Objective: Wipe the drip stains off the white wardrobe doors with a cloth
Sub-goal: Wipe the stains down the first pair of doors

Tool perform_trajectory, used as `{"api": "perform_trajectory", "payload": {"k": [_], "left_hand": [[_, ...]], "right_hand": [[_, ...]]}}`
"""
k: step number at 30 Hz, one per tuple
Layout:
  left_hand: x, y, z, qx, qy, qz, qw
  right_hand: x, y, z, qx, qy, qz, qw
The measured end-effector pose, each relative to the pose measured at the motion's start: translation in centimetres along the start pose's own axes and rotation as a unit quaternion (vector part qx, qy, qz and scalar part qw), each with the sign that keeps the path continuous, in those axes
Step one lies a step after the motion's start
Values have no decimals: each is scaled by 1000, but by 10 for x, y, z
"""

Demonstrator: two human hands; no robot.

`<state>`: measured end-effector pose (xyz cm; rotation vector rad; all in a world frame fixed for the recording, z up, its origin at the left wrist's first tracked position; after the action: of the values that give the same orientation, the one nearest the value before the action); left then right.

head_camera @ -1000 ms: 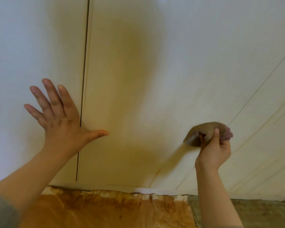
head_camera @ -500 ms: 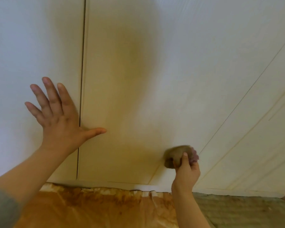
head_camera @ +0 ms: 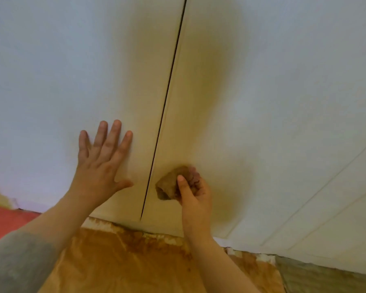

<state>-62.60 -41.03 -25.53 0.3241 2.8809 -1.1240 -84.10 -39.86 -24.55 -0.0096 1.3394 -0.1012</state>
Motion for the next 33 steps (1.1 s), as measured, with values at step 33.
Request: {"api": "perform_trajectory", "payload": {"k": [33], "left_hand": [[25,-5,12,-32,35,-96,994]], "right_hand": [[62,-16,-33,105,79,-42,990]]}}
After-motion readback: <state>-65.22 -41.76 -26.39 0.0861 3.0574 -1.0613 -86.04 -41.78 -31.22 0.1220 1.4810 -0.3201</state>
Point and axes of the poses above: each hand's wrist, its own y-axis away from the middle knuckle, its own z-axis out of the palm, x = y × z, the point moved 1 cm from there along -y, towards the middle knuckle, and after that the axes turned 7 degrees about z, right-handed, at the moved point
